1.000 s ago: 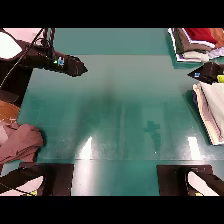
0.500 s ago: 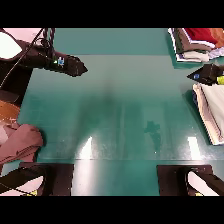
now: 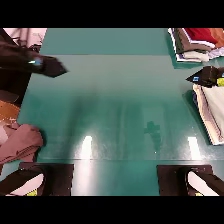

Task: Fold the shirts.

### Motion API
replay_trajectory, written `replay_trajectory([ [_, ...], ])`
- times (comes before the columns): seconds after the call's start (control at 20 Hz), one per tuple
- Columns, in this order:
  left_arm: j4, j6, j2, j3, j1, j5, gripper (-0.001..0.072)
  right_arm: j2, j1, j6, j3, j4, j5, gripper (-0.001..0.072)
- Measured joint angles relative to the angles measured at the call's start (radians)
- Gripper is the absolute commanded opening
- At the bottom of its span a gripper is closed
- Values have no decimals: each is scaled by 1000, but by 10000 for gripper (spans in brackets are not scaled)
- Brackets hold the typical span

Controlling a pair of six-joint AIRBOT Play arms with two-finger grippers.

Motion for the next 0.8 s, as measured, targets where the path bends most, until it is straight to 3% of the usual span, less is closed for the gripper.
replay_trajectory([
  [0.2, 124, -30, 200, -161, 227, -75, 31, 0, 0, 0, 0, -1, -1, 14],
  [0.25, 159, -41, 244, -209, 273, -90, 149, 0, 0, 0, 0, -1, -2, 15],
  [0.3, 193, -55, 279, -257, 310, -109, 482, 0, 0, -3, 0, -1, -3, 15],
  [0.35, 225, -65, 303, -301, 335, -116, 684, 0, 0, -8, 0, -1, -3, 15],
  [0.55, 342, -135, 350, -495, 385, -117, 676, 0, 0, -20, 0, -1, -3, 15],
  [0.8, 486, -211, 364, -756, 400, -25, 675, 0, 0, -24, 0, -1, -2, 15],
])
